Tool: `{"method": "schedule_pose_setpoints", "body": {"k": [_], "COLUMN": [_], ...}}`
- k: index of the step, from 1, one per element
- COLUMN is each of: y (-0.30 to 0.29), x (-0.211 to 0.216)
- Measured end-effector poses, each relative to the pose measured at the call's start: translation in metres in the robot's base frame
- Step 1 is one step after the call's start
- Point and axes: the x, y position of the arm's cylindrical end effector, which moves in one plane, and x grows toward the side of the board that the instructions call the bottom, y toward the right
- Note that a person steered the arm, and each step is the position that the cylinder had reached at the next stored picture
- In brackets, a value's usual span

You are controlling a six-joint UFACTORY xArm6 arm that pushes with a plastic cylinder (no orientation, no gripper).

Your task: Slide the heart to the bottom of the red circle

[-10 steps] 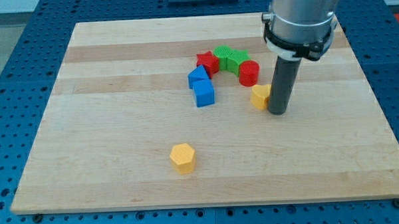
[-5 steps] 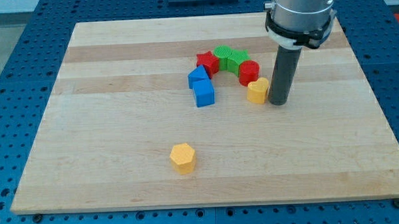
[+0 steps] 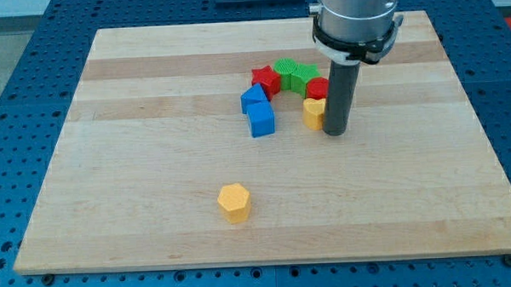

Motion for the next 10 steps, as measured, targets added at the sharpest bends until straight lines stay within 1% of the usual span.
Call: {"method": "schedule_pose_setpoints", "body": {"k": [8, 9, 10], "y": [-0.004, -0.004, -0.004], "x": [-0.006, 0.017, 0.066]}}
